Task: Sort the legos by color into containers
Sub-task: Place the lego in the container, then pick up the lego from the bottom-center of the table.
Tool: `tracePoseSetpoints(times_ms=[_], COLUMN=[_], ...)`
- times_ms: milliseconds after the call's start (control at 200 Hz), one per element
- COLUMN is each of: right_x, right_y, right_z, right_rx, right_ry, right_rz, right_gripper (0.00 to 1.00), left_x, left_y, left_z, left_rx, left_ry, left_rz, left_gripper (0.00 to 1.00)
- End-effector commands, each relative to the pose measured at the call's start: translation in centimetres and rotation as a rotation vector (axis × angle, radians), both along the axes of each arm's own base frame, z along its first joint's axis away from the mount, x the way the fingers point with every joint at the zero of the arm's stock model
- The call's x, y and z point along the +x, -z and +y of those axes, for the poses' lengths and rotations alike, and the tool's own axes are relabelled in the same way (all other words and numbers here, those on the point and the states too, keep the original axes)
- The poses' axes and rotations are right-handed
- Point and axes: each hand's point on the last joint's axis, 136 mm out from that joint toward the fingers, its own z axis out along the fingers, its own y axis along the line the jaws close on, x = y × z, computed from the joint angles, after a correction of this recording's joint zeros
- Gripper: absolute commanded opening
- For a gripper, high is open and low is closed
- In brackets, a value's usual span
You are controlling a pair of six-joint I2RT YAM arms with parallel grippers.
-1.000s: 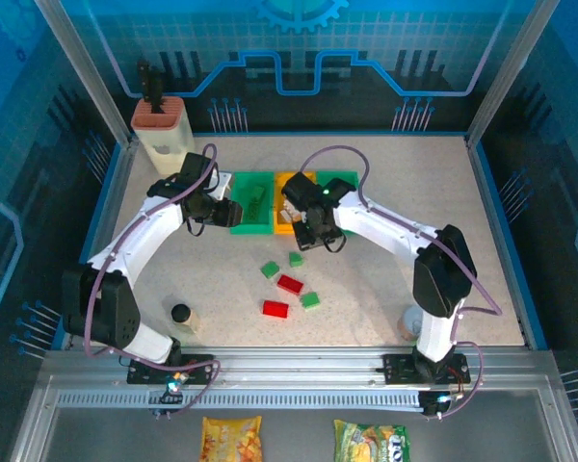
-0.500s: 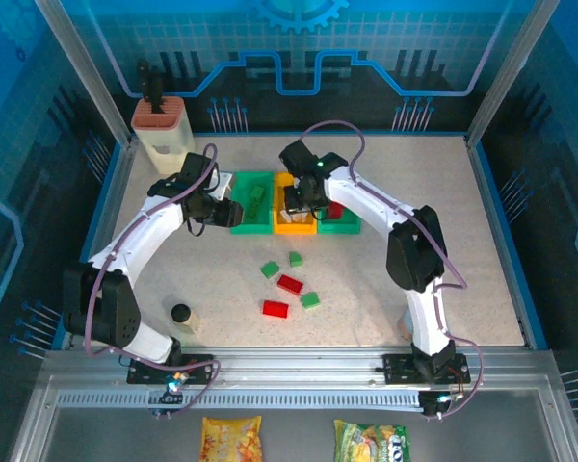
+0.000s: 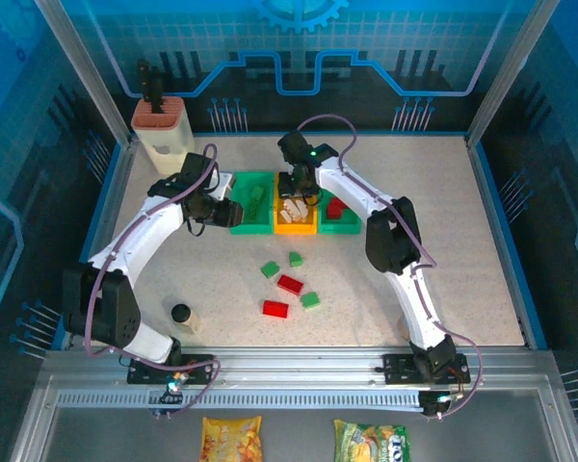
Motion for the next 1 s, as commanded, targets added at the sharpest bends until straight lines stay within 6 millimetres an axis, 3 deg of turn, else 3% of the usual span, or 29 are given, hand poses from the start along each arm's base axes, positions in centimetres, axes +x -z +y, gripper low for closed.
tracePoseSetpoints(times_ms=[0,215,475,555,570,610,996], right_x=[1.3,1.8,1.1,0.5,0.4,-0.1,-5.5], right_y=[-0.3,-0.7,-3.6,-3.7,-5.0,-5.4,-6.7], right_z=[0.4,0.3,-0.1,-0.1,-0.1,-0.2,-1.1], right_rx=[0.031,0.034,0.044,0.035,0.045,0.038,-0.060], right_ry=[0.002,0.011,0.006,-0.007,-0.009,-0.015,-0.089], right_rz=[-0.018,-0.029,-0.063,-0.060,-0.081,-0.085,-0.062], right_gripper=[0.38,0.45,0.49,0.49,0.49,0.49,0.49], left_x=[-0.4,-0.4,-0.5,-0.5,-0.5,-0.5,-0.4], left_y=[0.4,0.2,0.1,0.0,0.0,0.0,-0.2], left_z=[-0.1,-0.1,-0.2,-0.2,-0.3,-0.2,-0.2], left_rx=[-0.007,-0.010,-0.019,-0.020,-0.019,-0.020,-0.018], left_ry=[0.013,0.012,0.016,0.016,0.017,0.015,0.014], left_rz=[0.019,0.016,0.013,0.011,0.010,0.010,0.006], left_gripper=[0.47,0.47,0.47,0.47,0.47,0.47,0.47])
